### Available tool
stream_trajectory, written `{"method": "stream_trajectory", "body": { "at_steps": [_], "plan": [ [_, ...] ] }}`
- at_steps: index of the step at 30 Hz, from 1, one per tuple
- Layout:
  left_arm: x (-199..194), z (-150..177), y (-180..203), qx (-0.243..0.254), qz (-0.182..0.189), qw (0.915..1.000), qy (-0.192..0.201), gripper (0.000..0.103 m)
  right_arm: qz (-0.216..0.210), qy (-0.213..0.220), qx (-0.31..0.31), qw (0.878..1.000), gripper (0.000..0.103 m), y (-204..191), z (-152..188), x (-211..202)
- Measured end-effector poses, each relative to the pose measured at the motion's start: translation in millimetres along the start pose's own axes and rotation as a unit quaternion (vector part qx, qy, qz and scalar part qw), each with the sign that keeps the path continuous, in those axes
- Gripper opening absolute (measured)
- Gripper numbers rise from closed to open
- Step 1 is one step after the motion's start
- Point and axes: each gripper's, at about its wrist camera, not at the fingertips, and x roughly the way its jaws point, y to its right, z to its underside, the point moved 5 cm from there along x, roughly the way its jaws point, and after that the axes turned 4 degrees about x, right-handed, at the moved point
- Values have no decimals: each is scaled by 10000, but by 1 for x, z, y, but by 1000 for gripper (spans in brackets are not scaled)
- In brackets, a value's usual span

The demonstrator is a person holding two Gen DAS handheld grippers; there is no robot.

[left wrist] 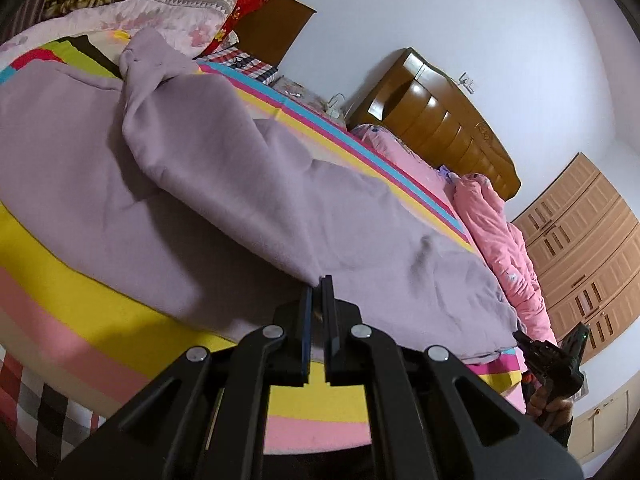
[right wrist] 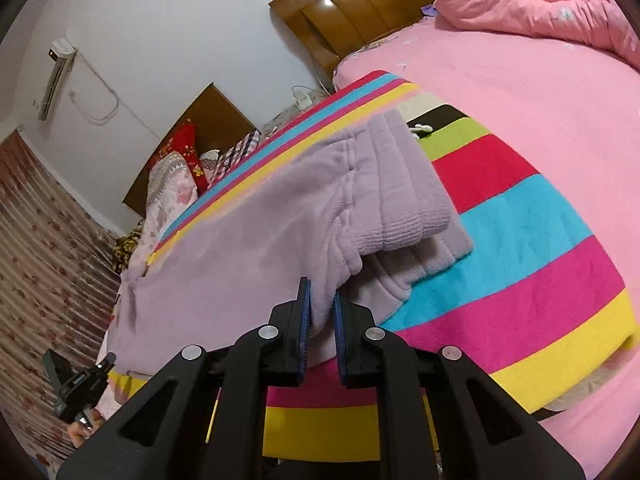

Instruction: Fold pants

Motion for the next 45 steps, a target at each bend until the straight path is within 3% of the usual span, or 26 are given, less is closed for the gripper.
{"method": "stream_trajectory", "body": {
  "at_steps": [5, 7, 10, 11, 15, 16, 17, 18, 20, 24, 30, 32, 33, 34, 35, 36, 37, 38, 40, 41, 43, 45],
  "plan": [
    [26, 19, -19, -305, -79, 9987, -403, 4, -16, -89, 257, 9996, 9, 11, 7, 9],
    [24, 17, -16, -293, 7, 9990, -351, 7, -33, -156, 188, 9997, 22, 6, 6, 8],
    [21, 12, -3, -207, 262, 9992, -240, 36, -121, -180, 181, 9996, 34, 0, 7, 6],
    [23, 12, -1, -162, 244, 9993, -238, 40, -118, -173, 140, 9997, 34, -1, 9, 7],
    [36, 17, 0, -166, 223, 9990, -354, 36, -44, -102, -25, 9999, 34, -3, 11, 9],
    [36, 17, 0, -139, 195, 9992, -304, 31, -36, -98, -41, 9999, 34, -5, 12, 9],
    [37, 18, -3, -96, 130, 9994, -322, 16, -7, -72, -62, 10000, 32, -4, 12, 9],
    [38, 19, -3, -98, 166, 9992, -350, 11, 98, -38, -86, 9999, 23, -3, 11, 9],
    [35, 20, -2, -154, 237, 9993, -263, 7, 71, 10, -18, 10000, 17, -3, 11, 9],
    [14, 9, 13, 108, 181, 9998, 51, 6, -58, 171, -59, 9998, 12, -10, 9, -6],
    [36, 22, -2, 37, -43, 9993, -362, 6, 54, -11, 55, 10000, 10, 4, 17, 10],
    [37, 24, -6, 30, -10, 9994, -334, 8, 70, -38, 44, 10000, 10, 4, 16, 9],
    [37, 23, -6, 54, -21, 9993, -361, 11, 136, -67, 5, 9999, 10, 3, 14, 8],
    [36, 21, -6, 76, -27, 9993, -377, 16, 175, -85, -31, 9998, 20, 2, 13, 5],
    [31, 18, -7, 92, -123, 9994, -326, 37, 226, -79, -23, 9997, 26, 1, 13, 1],
    [21, 14, -9, 131, -384, 9991, -138, 64, 331, -12, 8, 9995, 39, 2, 12, -7],
    [10, 11, -10, 204, -618, 9979, 67, 73, 397, 121, -9, 9991, 52, 2, 10, -17],
    [-8, 4, -8, 394, -1099, 9920, 482, 81, 433, 271, -82, 9987, 58, 0, 8, -26],
    [-31, -8, 4, 785, -1649, 9780, 1010, 83, 700, 638, -536, 9941, 60, -12, 1, -42],
    [-38, -18, 21, 1050, -1622, 9740, 1184, 86, 883, 768, -952, 9885, 60, -25, -4, -45],
    [-33, -34, 52, 1436, -1245, 9749, 1156, 93, 934, 769, -1444, 9821, 60, -47, -11, -37],
    [-3, -51, 96, 1968, -664, 9755, 726, 99, 838, 476, -1898, 9771, 60, -77, -19, -11]
  ]
}}
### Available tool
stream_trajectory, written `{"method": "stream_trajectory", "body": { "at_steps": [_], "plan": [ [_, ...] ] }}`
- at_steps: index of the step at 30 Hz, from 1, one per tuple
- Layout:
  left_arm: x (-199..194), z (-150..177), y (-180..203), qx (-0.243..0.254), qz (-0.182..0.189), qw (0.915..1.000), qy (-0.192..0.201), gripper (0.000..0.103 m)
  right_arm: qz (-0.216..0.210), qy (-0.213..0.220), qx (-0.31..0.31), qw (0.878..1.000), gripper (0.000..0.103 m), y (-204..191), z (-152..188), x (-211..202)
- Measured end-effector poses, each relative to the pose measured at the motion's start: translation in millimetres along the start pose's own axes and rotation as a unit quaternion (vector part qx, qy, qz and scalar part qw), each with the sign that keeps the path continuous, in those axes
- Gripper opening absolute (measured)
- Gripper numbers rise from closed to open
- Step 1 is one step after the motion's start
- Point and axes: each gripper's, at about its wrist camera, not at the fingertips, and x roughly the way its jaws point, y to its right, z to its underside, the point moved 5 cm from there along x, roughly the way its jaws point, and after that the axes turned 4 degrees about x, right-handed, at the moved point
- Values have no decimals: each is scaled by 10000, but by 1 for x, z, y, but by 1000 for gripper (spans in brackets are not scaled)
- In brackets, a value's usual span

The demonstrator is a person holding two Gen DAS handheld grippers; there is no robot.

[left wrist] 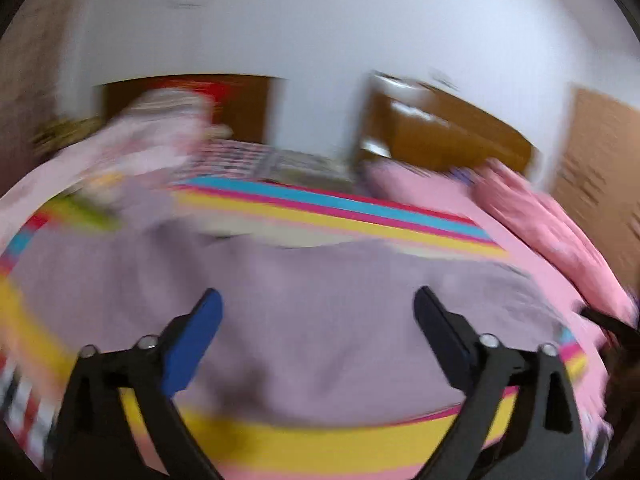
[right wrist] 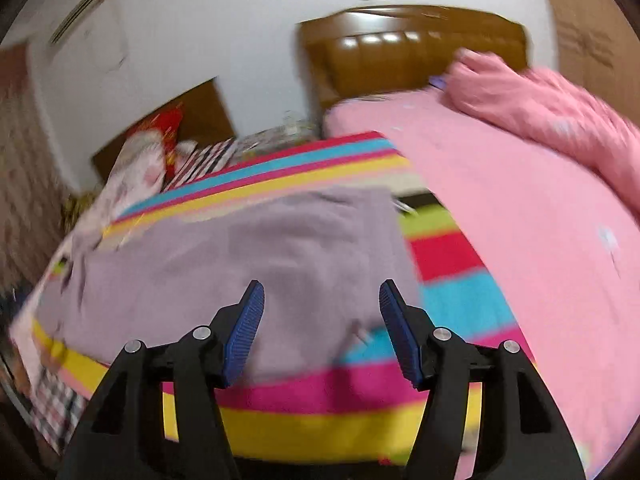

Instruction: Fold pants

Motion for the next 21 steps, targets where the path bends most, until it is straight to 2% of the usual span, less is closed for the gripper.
{"method": "stream_trajectory", "body": {
  "at_steps": [1, 2, 3, 4, 5, 8, 9, 11, 12, 13, 15, 17, 19, 21],
  "plan": [
    [25, -14, 25, 230, 442, 9985, -231, 100, -50, -161, -231, 9996, 61, -14, -7, 16],
    [46, -20, 41, 380, 699, 9961, -390, 100, -15, -259, -350, 9990, 63, -23, -11, 26],
    [69, -26, 55, 524, 908, 9927, -595, 100, 16, -416, -509, 9978, 64, -35, -15, 43],
    [106, -31, 73, 697, 1078, 9869, -974, 100, -38, -584, -658, 9961, 64, -46, -18, 58],
    [128, -32, 81, 795, 1130, 9835, -1171, 98, -76, -691, -746, 9948, 64, -53, -20, 68],
    [202, -25, 105, 1282, 1117, 9697, -1754, 89, -38, -1155, -1116, 9870, 72, -68, -16, 102],
    [222, -20, 105, 1386, 1028, 9663, -1910, 89, -14, -1298, -1217, 9840, 79, -66, -12, 111],
    [256, -14, 93, 1467, 740, 9637, -2105, 88, 194, -1699, -1394, 9754, 83, -52, 7, 130],
    [271, -10, 82, 1504, 556, 9630, -2166, 91, -52, -1540, -1375, 9784, 84, -45, 10, 127],
    [277, -12, 74, 1574, 594, 9645, -2036, 91, -169, -1552, -1381, 9780, 84, -42, 13, 124],
    [283, -18, 70, 1538, 701, 9646, -2023, 92, -210, -1655, -1486, 9747, 84, -35, 17, 115],
    [289, -16, 72, 1793, 563, 9606, -2047, 96, -118, -1801, -1586, 9707, 84, -35, 17, 109],
    [289, -16, 72, 1796, 534, 9606, -2054, 98, -54, -1939, -1667, 9668, 85, -38, 9, 108],
    [290, -18, 70, 1749, 592, 9608, -2066, 99, -147, -1768, -1698, 9694, 85, -51, -5, 105]
  ]
}}
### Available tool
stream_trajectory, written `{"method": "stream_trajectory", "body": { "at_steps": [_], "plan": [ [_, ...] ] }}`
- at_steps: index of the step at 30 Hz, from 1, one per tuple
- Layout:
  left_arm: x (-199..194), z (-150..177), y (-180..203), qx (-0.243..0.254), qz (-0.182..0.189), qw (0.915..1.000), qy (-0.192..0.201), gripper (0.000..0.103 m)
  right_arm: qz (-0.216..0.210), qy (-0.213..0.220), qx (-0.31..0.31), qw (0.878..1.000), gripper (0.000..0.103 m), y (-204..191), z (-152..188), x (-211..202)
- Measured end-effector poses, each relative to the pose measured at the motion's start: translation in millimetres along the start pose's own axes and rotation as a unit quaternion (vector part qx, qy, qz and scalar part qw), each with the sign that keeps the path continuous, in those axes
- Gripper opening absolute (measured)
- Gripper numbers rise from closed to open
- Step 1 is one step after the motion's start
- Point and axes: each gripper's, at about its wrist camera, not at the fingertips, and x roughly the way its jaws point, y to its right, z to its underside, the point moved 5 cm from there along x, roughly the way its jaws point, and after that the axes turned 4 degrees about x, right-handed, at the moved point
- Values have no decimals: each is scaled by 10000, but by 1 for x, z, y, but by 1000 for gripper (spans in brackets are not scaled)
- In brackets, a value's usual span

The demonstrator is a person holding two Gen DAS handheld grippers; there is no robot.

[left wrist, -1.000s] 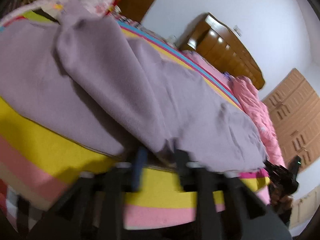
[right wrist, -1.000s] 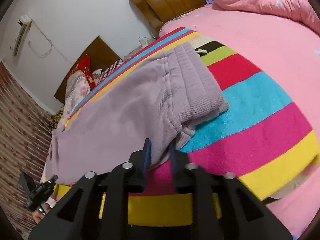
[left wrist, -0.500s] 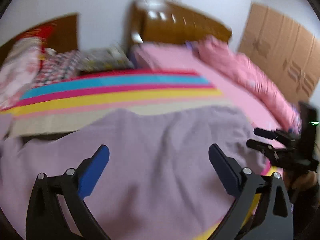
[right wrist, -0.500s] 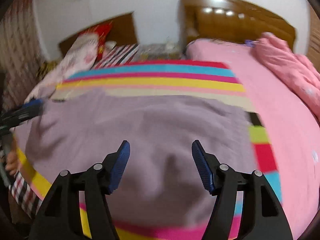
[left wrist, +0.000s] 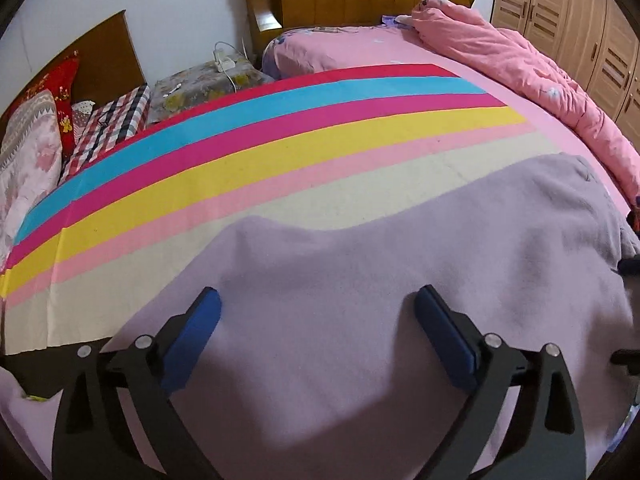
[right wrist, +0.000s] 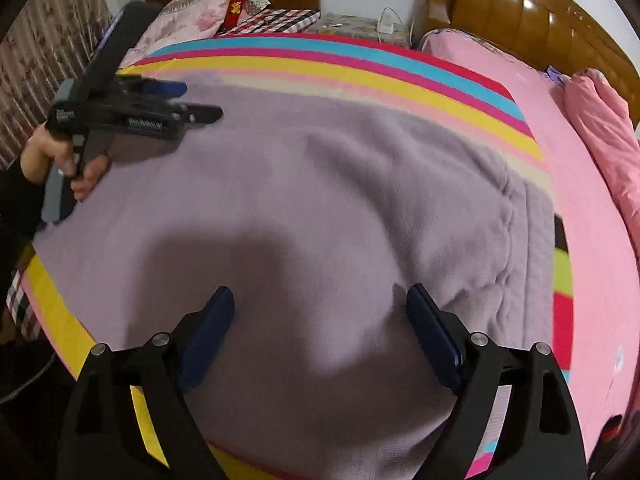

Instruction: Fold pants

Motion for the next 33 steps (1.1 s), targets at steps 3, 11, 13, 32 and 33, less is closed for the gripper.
{"method": "stream_trajectory", "body": {
  "at_steps": [3, 11, 13, 32, 33],
  "plan": [
    [1, 1, 4, 34, -39, 10000, -17, 101, 75, 302, 27, 9995, 86, 0, -30, 3],
    [-4, 2, 9, 2, -1, 10000, 1, 101, 187, -374, 255, 9988, 91, 27, -51, 54],
    [-4, 3, 9, 3, 3, 10000, 4, 101, 219, -192, 488, 9984, 92, 39, -52, 40],
    [-4, 3, 9, 46, -6, 10000, -5, 102, -550, 473, 926, 9931, 92, 27, 35, -3],
    [-4, 3, 10, 57, -19, 10000, -5, 102, -607, 472, 1094, 9910, 92, 30, 35, -5]
  ]
}}
